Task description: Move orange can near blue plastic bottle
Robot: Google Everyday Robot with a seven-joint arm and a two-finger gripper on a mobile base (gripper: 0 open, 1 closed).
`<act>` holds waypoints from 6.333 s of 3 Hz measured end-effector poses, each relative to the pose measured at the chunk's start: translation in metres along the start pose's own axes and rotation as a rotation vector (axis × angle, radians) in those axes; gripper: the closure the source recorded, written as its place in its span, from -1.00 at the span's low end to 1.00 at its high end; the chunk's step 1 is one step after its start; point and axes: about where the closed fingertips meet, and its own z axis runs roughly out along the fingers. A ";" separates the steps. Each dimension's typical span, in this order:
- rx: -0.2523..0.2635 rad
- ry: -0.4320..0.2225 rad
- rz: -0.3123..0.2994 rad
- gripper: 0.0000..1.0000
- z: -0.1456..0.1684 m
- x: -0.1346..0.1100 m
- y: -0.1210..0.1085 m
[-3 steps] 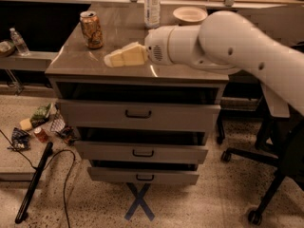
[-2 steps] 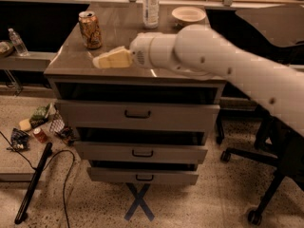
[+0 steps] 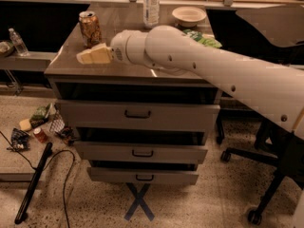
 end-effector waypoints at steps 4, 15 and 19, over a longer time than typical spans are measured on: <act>-0.018 -0.049 0.013 -0.69 0.129 -0.008 -0.073; 0.546 -0.083 0.066 -0.86 0.054 0.016 -0.294; 0.389 -0.115 -0.120 -1.00 -0.099 -0.113 -0.224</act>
Offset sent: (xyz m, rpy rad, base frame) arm 0.1198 0.0514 -0.0077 0.0625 -0.0289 0.0061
